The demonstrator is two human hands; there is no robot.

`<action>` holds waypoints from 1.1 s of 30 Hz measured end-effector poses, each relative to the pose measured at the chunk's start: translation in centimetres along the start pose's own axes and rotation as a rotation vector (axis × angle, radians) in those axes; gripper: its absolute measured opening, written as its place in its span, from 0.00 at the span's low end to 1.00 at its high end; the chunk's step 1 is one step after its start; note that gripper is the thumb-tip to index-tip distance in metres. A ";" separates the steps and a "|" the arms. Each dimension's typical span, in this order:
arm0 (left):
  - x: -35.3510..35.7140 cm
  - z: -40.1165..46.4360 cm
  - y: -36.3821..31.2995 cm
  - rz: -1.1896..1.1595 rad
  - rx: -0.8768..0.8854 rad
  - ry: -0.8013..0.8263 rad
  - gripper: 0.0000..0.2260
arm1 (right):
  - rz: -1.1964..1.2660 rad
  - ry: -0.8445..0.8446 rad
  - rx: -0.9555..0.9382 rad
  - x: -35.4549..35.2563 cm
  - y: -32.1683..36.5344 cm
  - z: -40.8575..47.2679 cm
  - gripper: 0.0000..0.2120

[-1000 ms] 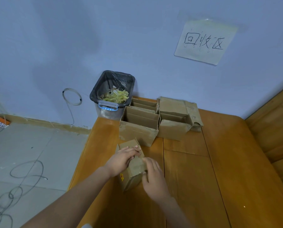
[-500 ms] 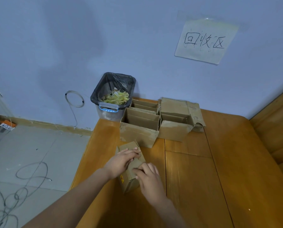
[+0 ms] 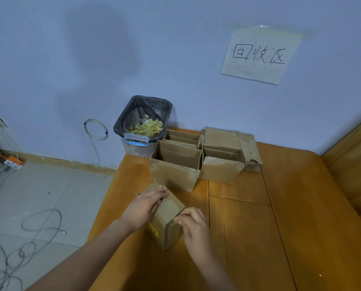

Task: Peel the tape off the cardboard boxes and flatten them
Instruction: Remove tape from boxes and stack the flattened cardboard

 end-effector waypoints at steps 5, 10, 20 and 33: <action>-0.9 0.6 -0.3 0.086 0.007 0.014 0.19 | 0.053 0.015 -0.009 -0.4 -0.1 1.0 0.11; -1.4 1.4 -2.7 0.031 0.243 0.171 0.39 | 0.135 -0.014 -0.021 -1.5 0.3 2.6 0.10; 1.0 3.5 -5.4 -0.126 0.322 0.283 0.48 | 0.191 -0.037 0.157 -3.9 -0.7 2.8 0.11; 3.5 0.7 -1.4 -0.418 -0.019 0.110 0.43 | 0.108 0.013 0.409 -1.7 -2.1 0.1 0.11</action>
Point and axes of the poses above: each hand's wrist, its own z-axis towards the middle knuckle, its own x-axis out of the palm, y = z × x, the point moved 5 cm from there along z, towards the middle knuckle, and after that the axes turned 2 degrees about x, right-handed, at the moved point
